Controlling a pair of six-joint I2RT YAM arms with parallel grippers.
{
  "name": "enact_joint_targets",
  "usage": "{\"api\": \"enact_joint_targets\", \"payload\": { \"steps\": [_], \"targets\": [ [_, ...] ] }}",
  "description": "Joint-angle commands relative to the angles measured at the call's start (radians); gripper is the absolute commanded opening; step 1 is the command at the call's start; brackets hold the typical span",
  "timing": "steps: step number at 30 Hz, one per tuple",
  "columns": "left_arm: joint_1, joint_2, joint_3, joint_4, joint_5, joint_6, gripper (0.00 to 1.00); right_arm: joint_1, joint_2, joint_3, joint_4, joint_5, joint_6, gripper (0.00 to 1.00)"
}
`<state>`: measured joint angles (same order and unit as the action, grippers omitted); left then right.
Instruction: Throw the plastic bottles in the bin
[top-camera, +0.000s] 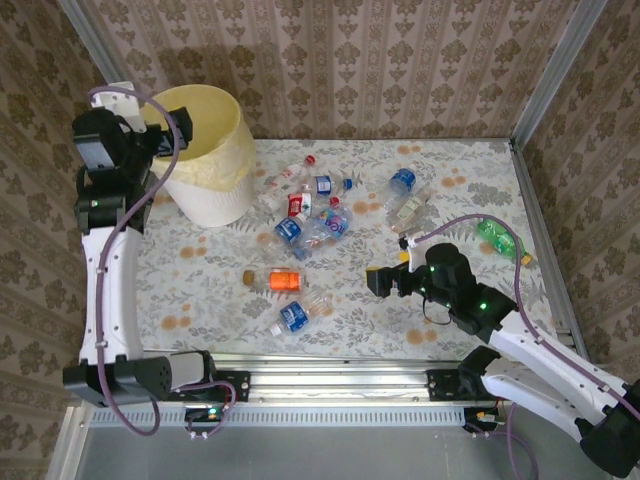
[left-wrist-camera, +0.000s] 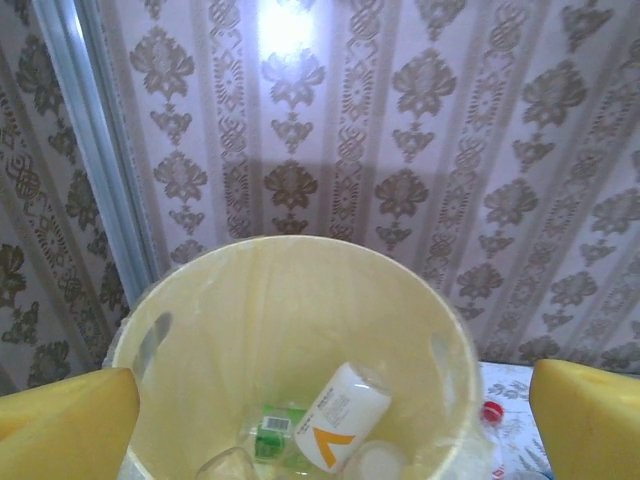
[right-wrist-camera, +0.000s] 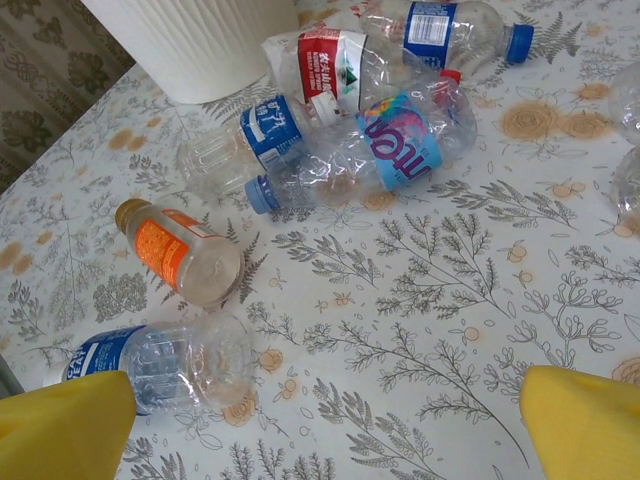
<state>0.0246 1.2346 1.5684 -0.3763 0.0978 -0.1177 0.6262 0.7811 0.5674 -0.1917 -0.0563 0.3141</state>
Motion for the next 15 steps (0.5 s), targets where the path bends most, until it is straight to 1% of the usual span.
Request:
{"api": "enact_joint_targets", "payload": {
  "steps": [1,7,11,15],
  "targets": [
    [-0.041,-0.053,-0.036,-0.059,0.013,-0.016,1.0,-0.002,0.011,0.038,-0.014,0.027,0.015,1.0],
    [-0.165,-0.108,-0.084,-0.16,0.011,-0.012,1.0,-0.002,0.029,0.047,-0.024,0.029,0.014,1.0],
    [-0.248,-0.112,-0.119,-0.271,0.013,-0.027,1.0,-0.002,0.029,0.042,-0.022,0.028,0.014,1.0],
    [-0.289,-0.106,-0.186,-0.371,-0.004,-0.078,1.0,-0.002,0.027,0.039,-0.024,0.028,0.017,1.0]
  ]
}}
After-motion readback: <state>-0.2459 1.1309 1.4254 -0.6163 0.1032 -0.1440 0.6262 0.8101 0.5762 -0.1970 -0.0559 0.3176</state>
